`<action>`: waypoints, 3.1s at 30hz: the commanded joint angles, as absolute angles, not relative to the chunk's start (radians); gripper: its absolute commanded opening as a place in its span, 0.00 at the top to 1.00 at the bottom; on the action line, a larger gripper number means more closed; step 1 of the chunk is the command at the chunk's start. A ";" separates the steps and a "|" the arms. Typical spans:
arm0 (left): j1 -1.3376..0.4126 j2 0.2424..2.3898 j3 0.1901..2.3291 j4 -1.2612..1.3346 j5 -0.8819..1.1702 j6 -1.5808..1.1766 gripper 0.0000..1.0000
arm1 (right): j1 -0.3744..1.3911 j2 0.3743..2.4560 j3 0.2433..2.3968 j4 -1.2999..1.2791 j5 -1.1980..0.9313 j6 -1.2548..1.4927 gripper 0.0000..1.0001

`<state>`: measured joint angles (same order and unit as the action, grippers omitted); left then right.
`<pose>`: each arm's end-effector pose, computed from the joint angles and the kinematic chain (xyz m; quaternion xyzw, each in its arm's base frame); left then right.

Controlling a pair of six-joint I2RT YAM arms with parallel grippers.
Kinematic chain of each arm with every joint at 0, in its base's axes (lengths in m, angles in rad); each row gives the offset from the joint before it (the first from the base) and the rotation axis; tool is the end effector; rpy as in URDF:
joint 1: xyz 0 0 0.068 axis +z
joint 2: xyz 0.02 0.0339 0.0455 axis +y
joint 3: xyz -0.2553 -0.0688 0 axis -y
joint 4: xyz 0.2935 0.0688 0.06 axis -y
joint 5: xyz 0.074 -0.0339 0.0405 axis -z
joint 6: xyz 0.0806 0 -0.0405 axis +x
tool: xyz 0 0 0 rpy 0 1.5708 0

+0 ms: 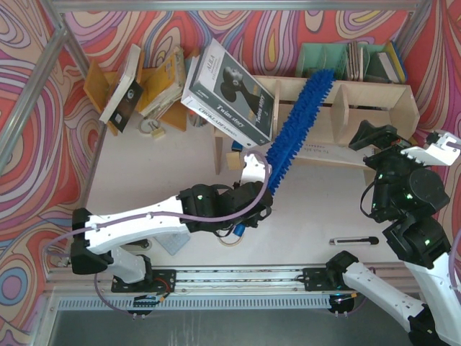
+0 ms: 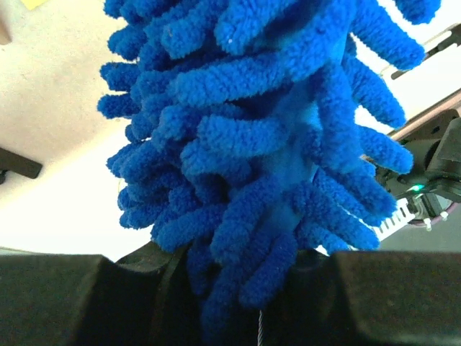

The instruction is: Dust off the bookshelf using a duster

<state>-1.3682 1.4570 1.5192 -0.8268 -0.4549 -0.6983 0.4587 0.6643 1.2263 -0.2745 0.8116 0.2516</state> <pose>0.1123 -0.3708 0.3439 0.2110 0.8754 -0.2221 0.3738 0.1689 0.0182 0.5148 0.2577 0.5797 0.0344 0.7723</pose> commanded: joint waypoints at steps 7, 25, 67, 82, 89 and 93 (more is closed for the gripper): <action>-1.270 1.517 1.486 -0.761 -0.273 -0.685 1.00 | 0.460 0.643 1.218 -0.249 0.840 0.242 0.01; -1.264 1.476 1.470 -0.826 -0.179 -0.576 1.00 | 0.459 0.649 1.220 -0.244 0.839 0.238 0.01; -1.265 1.145 1.325 -0.728 -0.222 -0.358 1.00 | 0.460 0.659 1.209 -0.245 0.824 0.254 0.01; -1.187 1.039 1.262 -0.603 -0.366 -0.137 1.00 | 0.460 0.661 1.199 -0.261 0.819 0.267 0.01; -1.164 0.982 1.206 -0.569 -0.397 -0.089 1.00 | 0.461 0.667 1.198 -0.250 0.818 0.261 0.01; -1.143 0.963 1.168 -0.514 -0.383 -0.038 1.00 | 0.460 0.668 1.196 -0.253 0.813 0.268 0.01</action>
<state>-1.1629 0.9855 1.2034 -0.6258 -0.3683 -0.1062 0.4587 0.6632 1.2045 -0.2707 0.8112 0.2619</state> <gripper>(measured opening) 0.343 0.986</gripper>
